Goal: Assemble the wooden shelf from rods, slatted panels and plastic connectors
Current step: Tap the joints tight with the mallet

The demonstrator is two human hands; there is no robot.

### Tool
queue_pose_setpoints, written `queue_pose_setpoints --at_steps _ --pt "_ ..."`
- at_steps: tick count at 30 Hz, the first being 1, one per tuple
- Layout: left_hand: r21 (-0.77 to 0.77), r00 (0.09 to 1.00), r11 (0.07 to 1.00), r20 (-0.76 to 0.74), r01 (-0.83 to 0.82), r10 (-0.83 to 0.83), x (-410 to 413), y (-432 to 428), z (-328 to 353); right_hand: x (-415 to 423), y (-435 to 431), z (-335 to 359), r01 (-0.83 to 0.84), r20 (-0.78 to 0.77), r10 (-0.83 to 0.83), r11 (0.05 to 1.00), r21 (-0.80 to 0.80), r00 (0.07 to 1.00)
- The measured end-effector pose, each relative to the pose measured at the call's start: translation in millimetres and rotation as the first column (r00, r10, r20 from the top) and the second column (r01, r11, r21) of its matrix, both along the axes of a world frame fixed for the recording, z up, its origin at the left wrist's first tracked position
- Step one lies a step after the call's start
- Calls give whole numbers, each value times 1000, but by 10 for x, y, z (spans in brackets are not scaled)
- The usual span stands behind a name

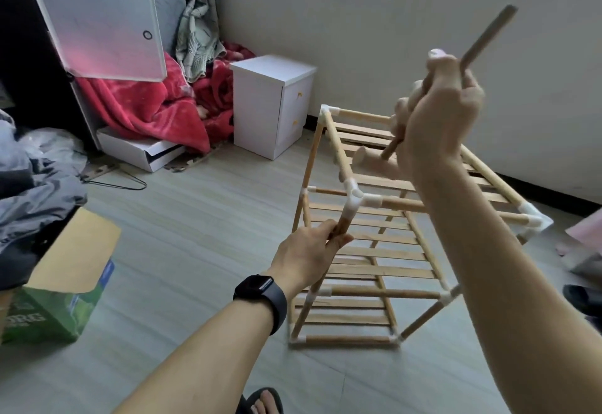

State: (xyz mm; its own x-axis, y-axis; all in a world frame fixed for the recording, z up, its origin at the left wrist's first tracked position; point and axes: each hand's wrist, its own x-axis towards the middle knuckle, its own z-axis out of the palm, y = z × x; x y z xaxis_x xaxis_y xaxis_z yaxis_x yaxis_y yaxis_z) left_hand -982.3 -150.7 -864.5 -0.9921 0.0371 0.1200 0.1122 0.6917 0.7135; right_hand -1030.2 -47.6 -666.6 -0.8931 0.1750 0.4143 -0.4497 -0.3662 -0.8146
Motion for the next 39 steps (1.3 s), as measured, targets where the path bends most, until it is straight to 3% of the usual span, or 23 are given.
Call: queue_pose_setpoints --at_steps 4,8,11,13,17,21,25,27,29,33,37,39 --pt "11 1000 1000 6 -22 22 -6 17 20 149 -101 -228 11 18 -16 963 271 1000" --pt "22 1000 1000 18 -10 9 0 24 21 74 -81 41 -21 -44 24 997 72 999" --pt "30 1000 999 11 -26 26 -17 27 21 177 -140 -191 24 -21 -19 954 299 1000" --pt "27 999 999 19 -32 32 -5 31 32 182 -180 -197 -10 -29 22 933 361 999" --pt "21 1000 1000 20 -11 10 -7 35 29 38 -95 12 17 -110 4 983 185 994" --pt "21 1000 999 19 -24 23 0 37 53 97 -130 -226 18 -9 -15 922 387 1000" --pt "20 1000 1000 25 -1 1 9 37 48 -8 -78 56 49 -75 -35 980 193 997" --pt "31 1000 999 20 -7 6 -11 42 45 82 -121 -94 124 -58 -110 923 363 992" --pt "19 1000 1000 15 -24 24 -2 49 48 142 -179 -214 70 -49 -54 902 426 997" --pt "4 1000 1000 17 -22 22 -25 40 8 39 -123 21 40 -91 -21 976 212 996" --pt "-4 999 999 6 -42 42 -35 57 -5 122 -175 -245 89 -113 -41 879 468 993" --pt "-6 999 999 6 -32 32 -38 65 -13 90 -127 -153 53 -99 -9 886 461 995"
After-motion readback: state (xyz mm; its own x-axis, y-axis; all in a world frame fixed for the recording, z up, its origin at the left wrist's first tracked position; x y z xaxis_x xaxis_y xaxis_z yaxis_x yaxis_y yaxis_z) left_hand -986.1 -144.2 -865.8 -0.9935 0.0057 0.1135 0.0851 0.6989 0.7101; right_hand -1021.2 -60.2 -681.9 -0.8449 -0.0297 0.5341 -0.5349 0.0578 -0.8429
